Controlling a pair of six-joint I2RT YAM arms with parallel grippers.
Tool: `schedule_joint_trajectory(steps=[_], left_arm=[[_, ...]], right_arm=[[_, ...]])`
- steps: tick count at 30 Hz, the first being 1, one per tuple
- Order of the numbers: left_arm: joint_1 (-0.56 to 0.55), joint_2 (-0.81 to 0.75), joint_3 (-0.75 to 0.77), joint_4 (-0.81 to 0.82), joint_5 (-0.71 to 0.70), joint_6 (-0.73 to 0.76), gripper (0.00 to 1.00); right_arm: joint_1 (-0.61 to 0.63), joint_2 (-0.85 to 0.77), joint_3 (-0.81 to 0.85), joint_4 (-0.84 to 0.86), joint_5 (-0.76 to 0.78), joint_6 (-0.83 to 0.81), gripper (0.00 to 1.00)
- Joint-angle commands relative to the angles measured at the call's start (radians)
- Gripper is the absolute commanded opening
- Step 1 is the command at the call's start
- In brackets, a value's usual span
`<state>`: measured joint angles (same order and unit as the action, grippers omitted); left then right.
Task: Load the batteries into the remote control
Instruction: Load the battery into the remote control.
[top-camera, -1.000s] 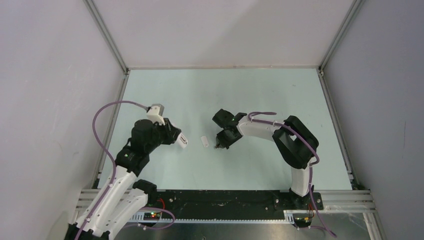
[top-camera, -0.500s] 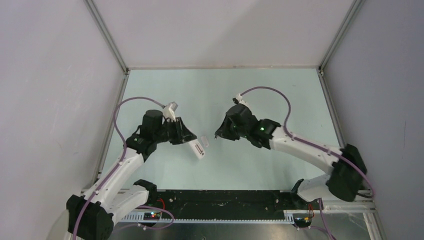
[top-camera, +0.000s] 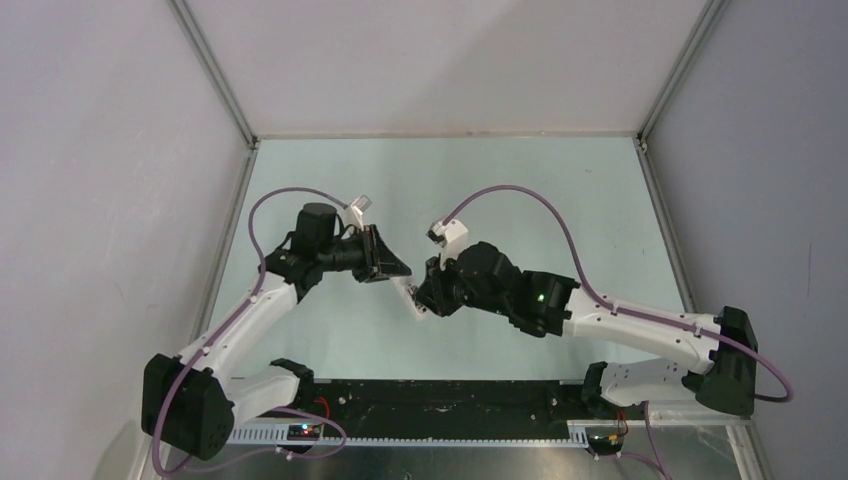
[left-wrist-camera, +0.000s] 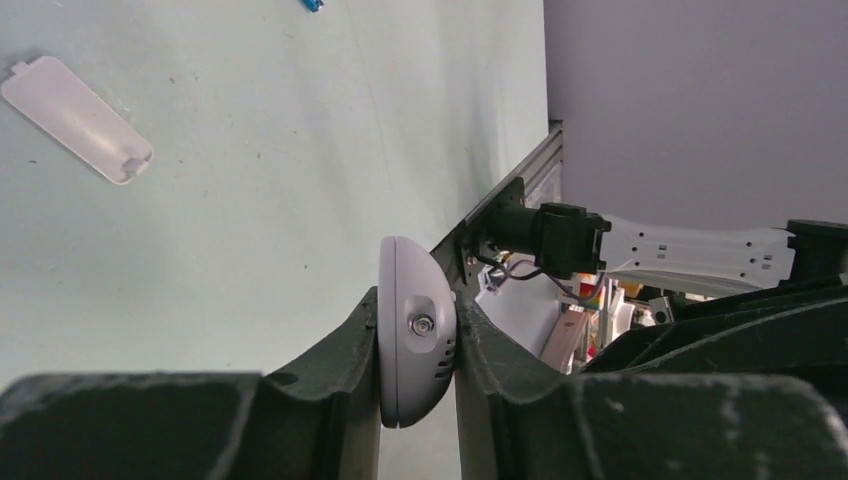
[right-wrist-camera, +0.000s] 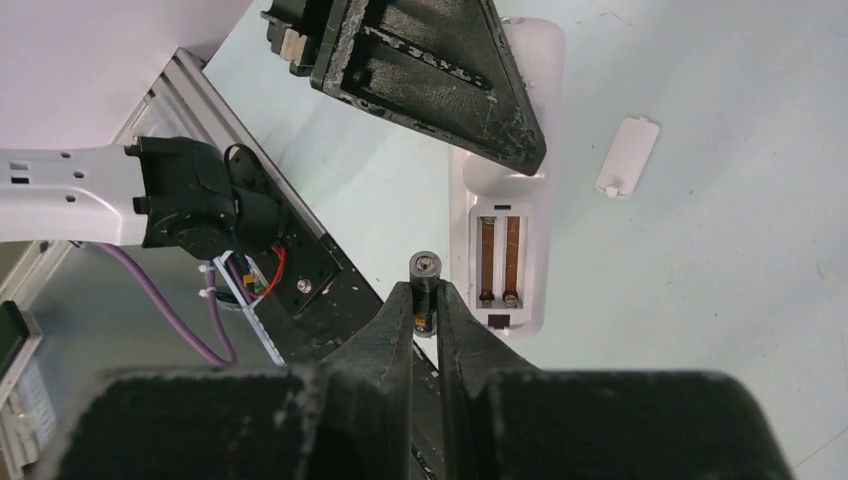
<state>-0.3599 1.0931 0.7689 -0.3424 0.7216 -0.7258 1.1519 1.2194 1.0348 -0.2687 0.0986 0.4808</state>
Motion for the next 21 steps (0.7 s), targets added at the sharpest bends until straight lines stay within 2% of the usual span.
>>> schedule_joint_trajectory(steps=[1, 12, 21], left_arm=[[-0.008, -0.041, 0.002, 0.024, 0.058, -0.037, 0.0], [-0.01, -0.1, -0.04, 0.024, 0.085, -0.057, 0.0], [-0.011, -0.13, -0.015, 0.022, 0.085, -0.064, 0.0]], right_arm=[[0.025, 0.023, -0.002, 0.057, 0.063, -0.067, 0.0], [0.057, 0.043, 0.0, 0.097, 0.153, -0.094, 0.0], [0.061, 0.053, 0.0, 0.078, 0.121, -0.123, 0.0]])
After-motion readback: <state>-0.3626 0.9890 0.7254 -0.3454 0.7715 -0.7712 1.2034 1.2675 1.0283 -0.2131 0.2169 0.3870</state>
